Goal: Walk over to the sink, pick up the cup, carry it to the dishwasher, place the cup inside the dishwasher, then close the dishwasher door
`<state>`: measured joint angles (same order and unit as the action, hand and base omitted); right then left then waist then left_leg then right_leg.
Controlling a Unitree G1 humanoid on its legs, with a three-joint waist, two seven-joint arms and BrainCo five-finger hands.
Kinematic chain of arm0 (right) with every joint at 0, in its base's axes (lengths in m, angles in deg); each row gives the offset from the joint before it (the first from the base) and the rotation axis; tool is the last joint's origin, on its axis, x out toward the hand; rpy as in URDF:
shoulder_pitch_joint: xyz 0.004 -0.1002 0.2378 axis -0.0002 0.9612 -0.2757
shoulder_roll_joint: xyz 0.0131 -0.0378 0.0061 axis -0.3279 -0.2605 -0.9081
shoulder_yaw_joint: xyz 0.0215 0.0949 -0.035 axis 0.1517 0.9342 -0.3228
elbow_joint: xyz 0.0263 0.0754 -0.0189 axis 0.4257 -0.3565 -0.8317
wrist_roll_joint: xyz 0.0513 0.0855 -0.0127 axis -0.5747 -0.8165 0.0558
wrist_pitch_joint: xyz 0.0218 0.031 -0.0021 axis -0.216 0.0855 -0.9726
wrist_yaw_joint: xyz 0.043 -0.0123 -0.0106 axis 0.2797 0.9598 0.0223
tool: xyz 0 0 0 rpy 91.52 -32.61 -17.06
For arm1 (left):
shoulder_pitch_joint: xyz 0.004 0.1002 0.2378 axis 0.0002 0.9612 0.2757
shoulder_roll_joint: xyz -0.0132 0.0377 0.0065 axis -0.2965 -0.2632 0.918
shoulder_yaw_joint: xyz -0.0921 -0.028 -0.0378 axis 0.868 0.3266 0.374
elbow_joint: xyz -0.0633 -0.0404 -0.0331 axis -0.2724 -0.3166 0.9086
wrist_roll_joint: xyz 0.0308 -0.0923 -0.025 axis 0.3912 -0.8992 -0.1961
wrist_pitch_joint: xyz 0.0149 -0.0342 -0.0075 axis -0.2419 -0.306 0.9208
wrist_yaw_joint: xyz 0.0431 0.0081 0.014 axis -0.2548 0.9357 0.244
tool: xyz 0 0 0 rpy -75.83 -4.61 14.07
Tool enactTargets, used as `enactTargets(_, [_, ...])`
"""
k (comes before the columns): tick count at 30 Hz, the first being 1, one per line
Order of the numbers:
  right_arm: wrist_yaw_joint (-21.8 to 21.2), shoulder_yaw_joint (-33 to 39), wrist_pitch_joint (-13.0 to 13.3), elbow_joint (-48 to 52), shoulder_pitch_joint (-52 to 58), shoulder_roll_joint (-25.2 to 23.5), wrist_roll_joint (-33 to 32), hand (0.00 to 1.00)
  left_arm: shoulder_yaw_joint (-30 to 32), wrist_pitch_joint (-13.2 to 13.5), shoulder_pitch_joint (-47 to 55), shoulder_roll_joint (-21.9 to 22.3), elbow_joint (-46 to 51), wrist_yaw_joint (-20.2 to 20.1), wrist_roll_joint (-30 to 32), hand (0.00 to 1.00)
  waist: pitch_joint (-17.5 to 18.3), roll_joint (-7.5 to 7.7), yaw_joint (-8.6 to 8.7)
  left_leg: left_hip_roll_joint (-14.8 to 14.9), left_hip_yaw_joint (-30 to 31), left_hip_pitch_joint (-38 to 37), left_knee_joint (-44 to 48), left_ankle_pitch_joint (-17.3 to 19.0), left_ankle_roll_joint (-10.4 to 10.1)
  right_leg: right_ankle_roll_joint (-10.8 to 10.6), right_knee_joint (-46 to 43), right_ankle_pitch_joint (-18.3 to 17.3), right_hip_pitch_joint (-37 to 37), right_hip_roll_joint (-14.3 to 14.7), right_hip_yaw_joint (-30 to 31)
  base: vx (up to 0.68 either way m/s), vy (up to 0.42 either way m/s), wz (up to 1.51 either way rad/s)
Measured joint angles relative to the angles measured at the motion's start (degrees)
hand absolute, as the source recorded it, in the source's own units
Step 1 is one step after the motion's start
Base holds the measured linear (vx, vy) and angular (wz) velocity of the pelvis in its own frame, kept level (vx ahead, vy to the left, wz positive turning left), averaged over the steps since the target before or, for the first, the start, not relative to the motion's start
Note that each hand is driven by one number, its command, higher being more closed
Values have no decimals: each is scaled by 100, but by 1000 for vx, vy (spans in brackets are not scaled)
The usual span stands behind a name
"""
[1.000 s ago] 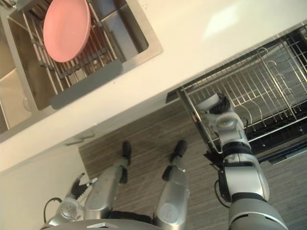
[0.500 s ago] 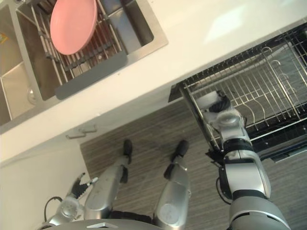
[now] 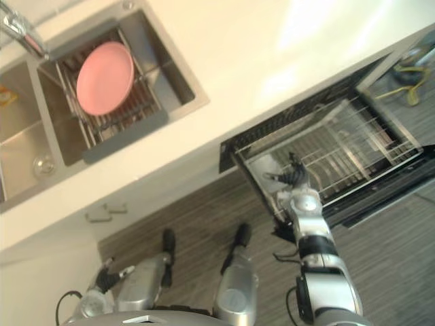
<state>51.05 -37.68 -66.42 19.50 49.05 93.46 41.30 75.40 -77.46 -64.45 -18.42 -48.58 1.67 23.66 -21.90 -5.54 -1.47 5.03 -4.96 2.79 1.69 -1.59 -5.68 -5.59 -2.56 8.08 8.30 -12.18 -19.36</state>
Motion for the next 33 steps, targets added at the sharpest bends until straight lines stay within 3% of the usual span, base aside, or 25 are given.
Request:
enactTargets(6, [161, 538, 254, 409, 785, -137, 69, 0, 116, -25, 239, -50, -90, -169, 298, 0, 648, 227, 143, 57, -194, -415, 14, 246, -29, -19, 606, 213, -554, 166, 98, 87, -18, -20])
enactTargets(10, [175, 848, 352, 834, 1151, -370, -1, 0, 178, -38, 317, -40, -129, -195, 337, 0, 887, 288, 165, 75, -290, -517, 49, 343, -35, -25, 719, 249, -654, 203, 156, 36, -6, -14])
enactTargets(15, [112, 1323, 814, 1848, 1694, -855, -606, 0, 435, -36, 458, -10, -109, -335, 256, 0, 1052, 410, 211, 118, -315, -660, 125, 449, -52, -36, 723, 204, -824, 233, 162, 2, 0, -3])
enactTargets(18, [-207, 1364, 1295, 2897, 2111, -1333, -1187, 0, 779, -53, 616, 69, -118, -458, -107, 0, 1230, 516, 217, 149, -424, -690, 121, 489, -67, -37, 750, 191, -825, 256, 220, -11, 1, -15])
enactTargets(20, [-736, 1356, 1716, 3879, 2388, -1759, -1761, 0, 1126, -162, 707, 181, -167, -575, -543, 0, 1342, 566, 216, 154, -458, -700, 125, 560, -90, -54, 757, 175, -832, 258, 260, -24, 5, -10])
enactTargets(25, [-1580, 1297, 2177, 5240, 2445, -2165, -2665, 0, 1776, -221, 799, 419, -346, -688, -935, 0, 1532, 641, 181, 147, -435, -707, 86, 527, -49, -10, 724, 139, -869, 237, 185, 6, 4, 6])
enactTargets(30, [-2014, 940, 2172, 5556, 2251, -2144, -3083, 0, 1958, -411, 812, 445, -392, -854, -1178, 0, 1588, 678, 142, 140, -190, -728, -92, 388, -62, -44, 722, 105, -961, 231, -43, 9, -12, 25])
enactTargets(33, [-2006, 574, 2005, 5518, 2091, -2110, -2987, 0, 2004, -590, 812, 476, -409, -957, -1385, 0, 1605, 633, 92, 136, 10, -709, -86, 378, -65, -65, 732, 55, -1084, 230, -223, 2, -10, 32])
